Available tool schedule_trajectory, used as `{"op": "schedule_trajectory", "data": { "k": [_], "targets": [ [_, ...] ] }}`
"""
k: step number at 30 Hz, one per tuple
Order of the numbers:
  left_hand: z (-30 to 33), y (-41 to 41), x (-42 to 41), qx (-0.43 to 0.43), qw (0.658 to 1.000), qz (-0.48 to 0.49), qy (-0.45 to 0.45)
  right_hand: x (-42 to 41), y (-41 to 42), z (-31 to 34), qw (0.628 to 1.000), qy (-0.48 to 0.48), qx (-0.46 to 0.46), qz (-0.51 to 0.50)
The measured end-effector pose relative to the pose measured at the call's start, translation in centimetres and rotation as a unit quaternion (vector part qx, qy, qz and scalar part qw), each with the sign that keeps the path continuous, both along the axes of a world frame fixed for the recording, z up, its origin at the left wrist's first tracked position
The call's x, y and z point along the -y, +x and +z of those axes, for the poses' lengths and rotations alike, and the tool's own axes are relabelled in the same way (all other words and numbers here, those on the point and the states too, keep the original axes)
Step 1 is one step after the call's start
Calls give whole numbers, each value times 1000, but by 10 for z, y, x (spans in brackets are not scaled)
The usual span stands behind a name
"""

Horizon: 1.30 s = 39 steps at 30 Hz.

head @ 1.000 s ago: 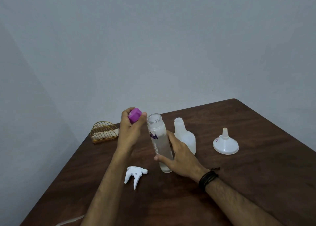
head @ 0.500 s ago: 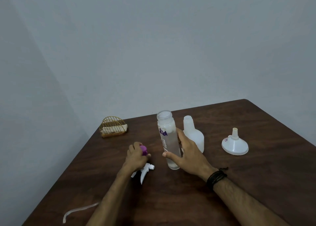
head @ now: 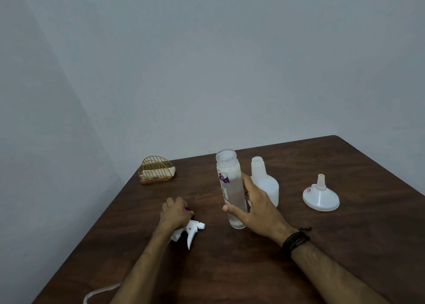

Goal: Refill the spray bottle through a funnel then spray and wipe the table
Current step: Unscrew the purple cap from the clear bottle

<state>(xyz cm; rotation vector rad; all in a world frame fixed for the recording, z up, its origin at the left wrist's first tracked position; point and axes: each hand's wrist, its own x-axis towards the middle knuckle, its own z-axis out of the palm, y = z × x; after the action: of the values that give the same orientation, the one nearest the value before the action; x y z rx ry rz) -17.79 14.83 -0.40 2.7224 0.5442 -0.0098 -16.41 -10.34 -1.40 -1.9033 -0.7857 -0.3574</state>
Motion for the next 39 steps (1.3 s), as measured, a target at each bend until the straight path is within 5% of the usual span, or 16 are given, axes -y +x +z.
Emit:
{"op": "schedule_trajectory", "data": {
  "k": [10, 14, 20, 25, 30, 39],
  "targets": [
    [3, -4, 6, 15, 999, 9, 34, -1, -1, 0, 1000, 3, -3, -4],
    [16, -10, 36, 74, 994, -69, 34, -2, -2, 0, 1000, 5, -2, -9],
    [36, -26, 81, 3, 953, -240, -184, 1, -9, 0, 1000, 16, 0, -27],
    [40, -42, 98, -52, 932, -296, -205, -2, -17, -6, 998, 11, -18, -54],
    [32, -39, 86, 15, 938, -285, -198, -1, -27, -6, 997, 23, -30, -73],
    [21, 9, 113, 188, 904, -196, -330, 24, -48, -4, 993, 24, -44, -106]
  ]
}}
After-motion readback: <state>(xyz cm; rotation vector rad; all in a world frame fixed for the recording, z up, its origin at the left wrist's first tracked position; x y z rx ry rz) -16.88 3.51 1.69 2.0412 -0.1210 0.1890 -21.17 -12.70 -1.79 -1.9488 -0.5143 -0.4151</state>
